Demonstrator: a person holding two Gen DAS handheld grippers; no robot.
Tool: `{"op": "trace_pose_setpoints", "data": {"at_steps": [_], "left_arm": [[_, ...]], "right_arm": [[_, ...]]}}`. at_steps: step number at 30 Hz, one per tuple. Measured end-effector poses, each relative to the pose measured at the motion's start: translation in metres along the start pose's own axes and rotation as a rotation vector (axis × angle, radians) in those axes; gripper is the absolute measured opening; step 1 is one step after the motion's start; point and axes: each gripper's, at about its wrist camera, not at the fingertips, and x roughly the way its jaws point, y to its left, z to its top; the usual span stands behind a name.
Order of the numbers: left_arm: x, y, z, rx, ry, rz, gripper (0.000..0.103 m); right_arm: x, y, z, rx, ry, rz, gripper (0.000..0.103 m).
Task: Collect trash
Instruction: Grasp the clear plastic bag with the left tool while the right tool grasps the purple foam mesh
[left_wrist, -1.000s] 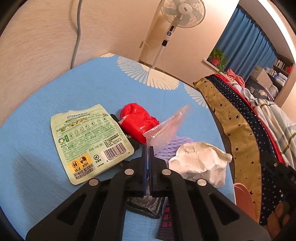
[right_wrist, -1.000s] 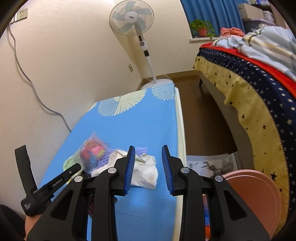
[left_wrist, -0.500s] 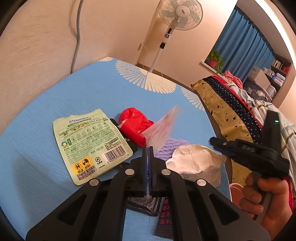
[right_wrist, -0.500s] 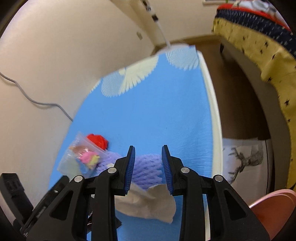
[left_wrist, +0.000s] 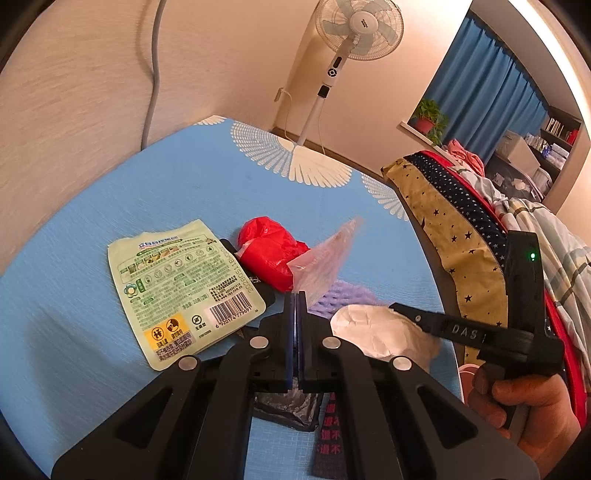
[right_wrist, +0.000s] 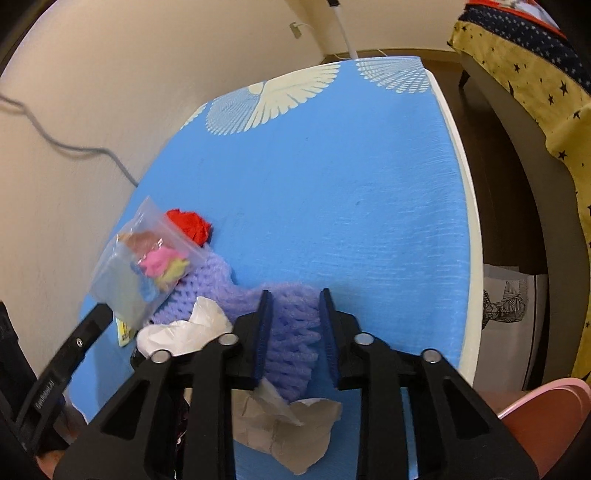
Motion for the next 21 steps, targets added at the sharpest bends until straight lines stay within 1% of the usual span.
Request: {"op": "trace_pose_setpoints", "data": {"at_steps": [2,6,13,18,21], "left_arm": [[0.000,0.000,0.001,0.000,-0.001,0.000,0.001],[-0.004,0.002,0.003,-0.005,-0.007,-0.002,0.001],[-0.021,0.001,0.008,0.000,-0.039,-0.007,0.001],[-0.036,-0.001,0.007,0.010,-0.061,-0.010,0.001],[-0.045,-0.002,0.006,0.015,-0.072,-0.011,0.000]], "right_arm": [[-0.002,0.004,-0.003,-0.017,-0.011,-0.003,0.010],[-0.021,0.012,-0.006,-0.041,-0.063,-0.004,0.007],[-0.080,0.034,-0.003,-0.097,-0.227,-0.033,0.007],[-0.120,0.049,-0.008,-0.119,-0.348,-0.048,0.007],[-0.134,0.053,-0.011,-0.118,-0.396,-0.064,0.007]]}}
